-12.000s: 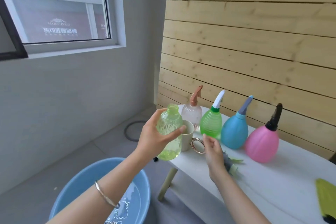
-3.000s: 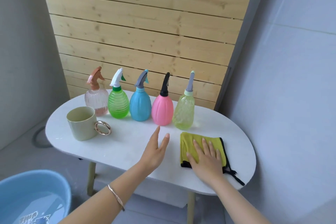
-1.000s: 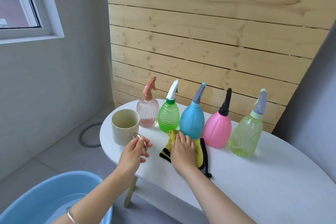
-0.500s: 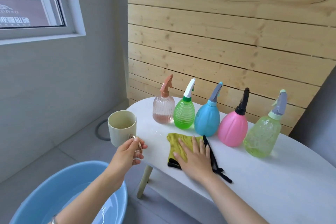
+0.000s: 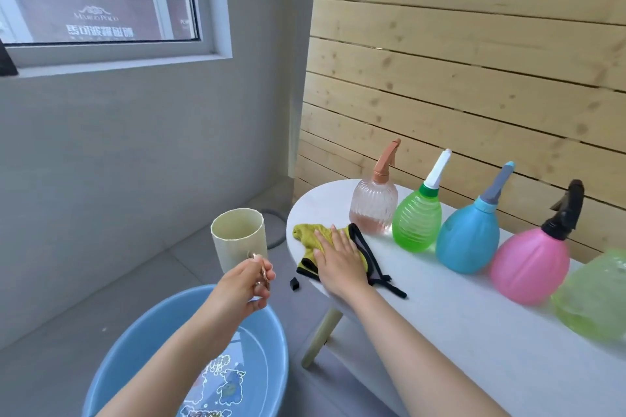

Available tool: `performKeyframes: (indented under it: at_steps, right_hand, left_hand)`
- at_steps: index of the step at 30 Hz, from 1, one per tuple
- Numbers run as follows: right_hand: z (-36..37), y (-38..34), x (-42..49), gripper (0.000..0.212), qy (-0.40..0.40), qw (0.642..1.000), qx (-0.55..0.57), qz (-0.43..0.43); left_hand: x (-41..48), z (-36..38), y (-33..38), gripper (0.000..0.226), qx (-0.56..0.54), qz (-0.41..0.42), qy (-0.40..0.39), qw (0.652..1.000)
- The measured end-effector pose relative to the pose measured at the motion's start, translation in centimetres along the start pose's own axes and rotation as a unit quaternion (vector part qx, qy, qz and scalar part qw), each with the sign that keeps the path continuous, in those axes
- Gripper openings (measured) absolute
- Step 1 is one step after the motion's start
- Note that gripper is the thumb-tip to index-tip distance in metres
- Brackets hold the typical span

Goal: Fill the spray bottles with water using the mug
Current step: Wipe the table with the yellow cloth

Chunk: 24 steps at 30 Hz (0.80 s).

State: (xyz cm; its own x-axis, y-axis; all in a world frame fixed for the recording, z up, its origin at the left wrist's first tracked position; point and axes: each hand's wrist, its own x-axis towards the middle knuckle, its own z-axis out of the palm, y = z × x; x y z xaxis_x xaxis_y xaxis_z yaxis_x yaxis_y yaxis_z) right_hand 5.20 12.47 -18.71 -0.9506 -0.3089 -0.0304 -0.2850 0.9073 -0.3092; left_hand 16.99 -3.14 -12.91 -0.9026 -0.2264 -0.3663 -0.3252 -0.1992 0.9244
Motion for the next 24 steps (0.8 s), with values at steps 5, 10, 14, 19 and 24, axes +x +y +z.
performKeyframes:
  at_steps: [5,10,14,19,24]
  right_hand:
    - [1.3,-4.3,3.4,0.051,-0.011,1.0,-0.005,-0.029]
    - [2.2,-4.2,1.1,0.051,-0.006,0.996,-0.055,-0.063]
    - [2.1,-2.6,-3.3,0.068,-0.004,0.994,-0.082,-0.074]
    - [1.6,1.6,-8.8,0.052,0.01,0.994,-0.112,-0.004]
    - [0.4,6.2,-13.9,0.089,0.016,0.993,-0.118,-0.004]
  left_hand:
    - [0.4,-1.2,0.2,0.03,-0.013,0.003,-0.002,1.0]
    - [0.4,-1.4,0.6,0.032,-0.019,0.027,-0.007,0.999]
    - [-0.1,-0.4,0.6,0.03,-0.014,0.03,-0.021,0.999]
    - [-1.0,0.9,0.3,0.03,-0.013,0.031,-0.043,0.998]
    - [-2.5,3.5,-0.1,0.03,-0.038,0.02,-0.081,0.996]
